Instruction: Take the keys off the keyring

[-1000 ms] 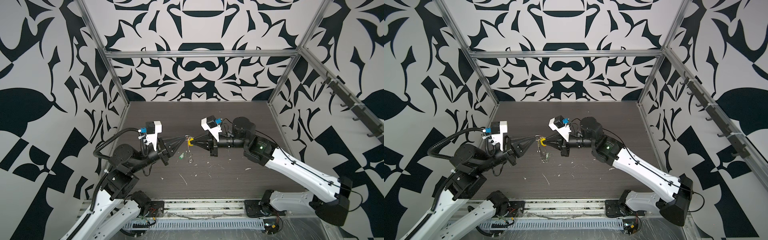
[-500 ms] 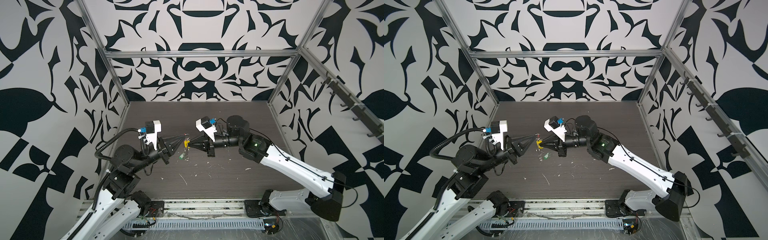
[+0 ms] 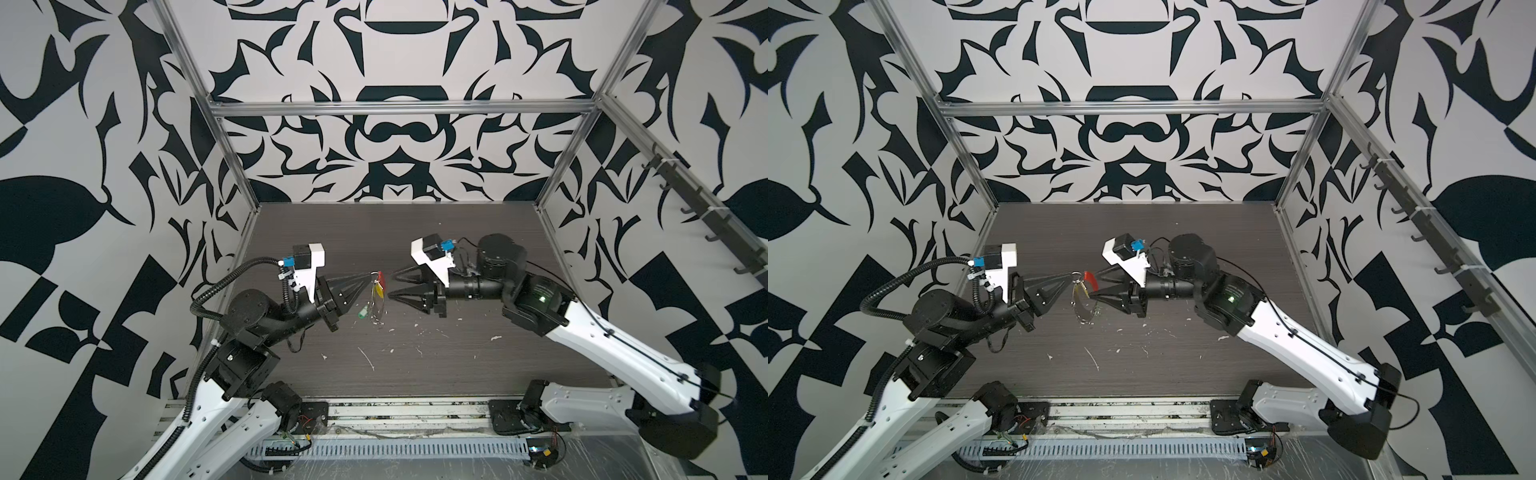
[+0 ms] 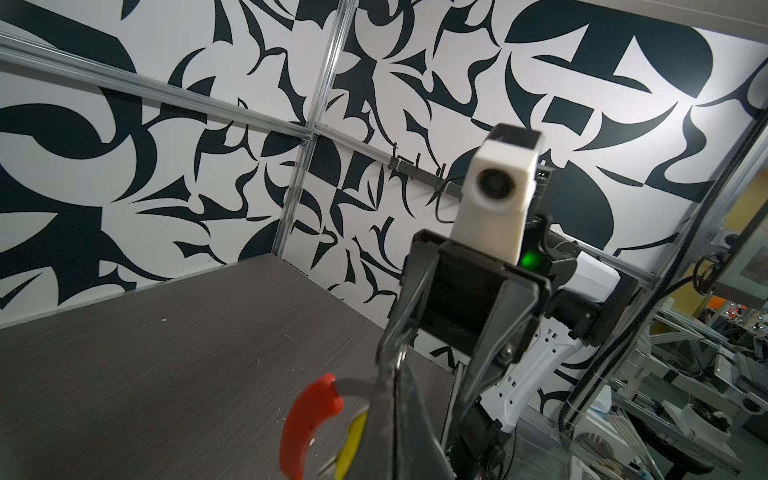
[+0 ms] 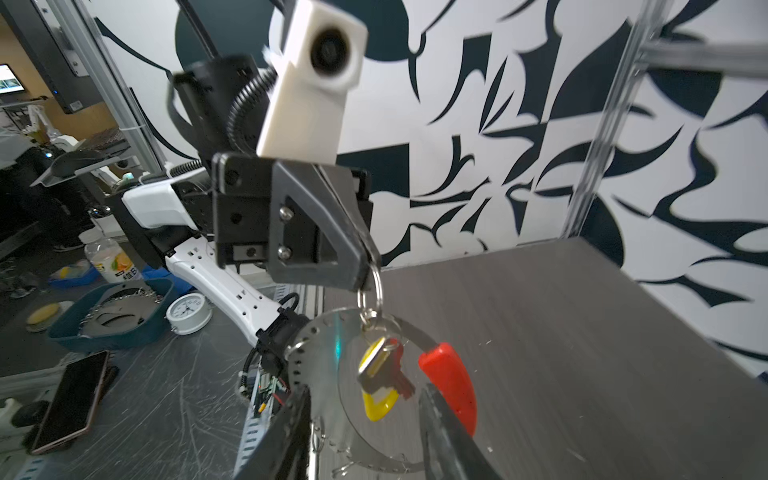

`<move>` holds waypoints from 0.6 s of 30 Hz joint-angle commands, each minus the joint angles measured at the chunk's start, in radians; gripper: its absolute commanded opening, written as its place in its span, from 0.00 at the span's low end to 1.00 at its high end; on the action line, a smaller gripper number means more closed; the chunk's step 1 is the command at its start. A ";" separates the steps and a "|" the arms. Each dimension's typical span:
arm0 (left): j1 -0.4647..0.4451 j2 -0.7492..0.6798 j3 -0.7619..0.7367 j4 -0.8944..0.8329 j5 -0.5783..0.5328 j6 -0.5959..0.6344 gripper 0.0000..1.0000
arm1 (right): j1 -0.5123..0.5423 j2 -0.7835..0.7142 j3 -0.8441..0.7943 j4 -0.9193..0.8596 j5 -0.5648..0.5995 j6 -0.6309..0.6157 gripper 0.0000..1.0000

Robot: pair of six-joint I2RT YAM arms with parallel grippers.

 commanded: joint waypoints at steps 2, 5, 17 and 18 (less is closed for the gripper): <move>-0.001 -0.010 0.014 0.026 0.022 0.015 0.00 | -0.025 0.021 0.019 0.164 -0.036 0.093 0.47; -0.001 -0.007 0.008 0.049 0.022 0.007 0.00 | -0.084 0.087 0.024 0.281 -0.145 0.224 0.48; -0.001 0.001 0.000 0.062 -0.008 0.005 0.00 | -0.092 0.134 -0.013 0.420 -0.257 0.343 0.43; -0.002 0.001 -0.001 0.062 -0.010 0.005 0.00 | -0.091 0.131 -0.016 0.419 -0.244 0.343 0.42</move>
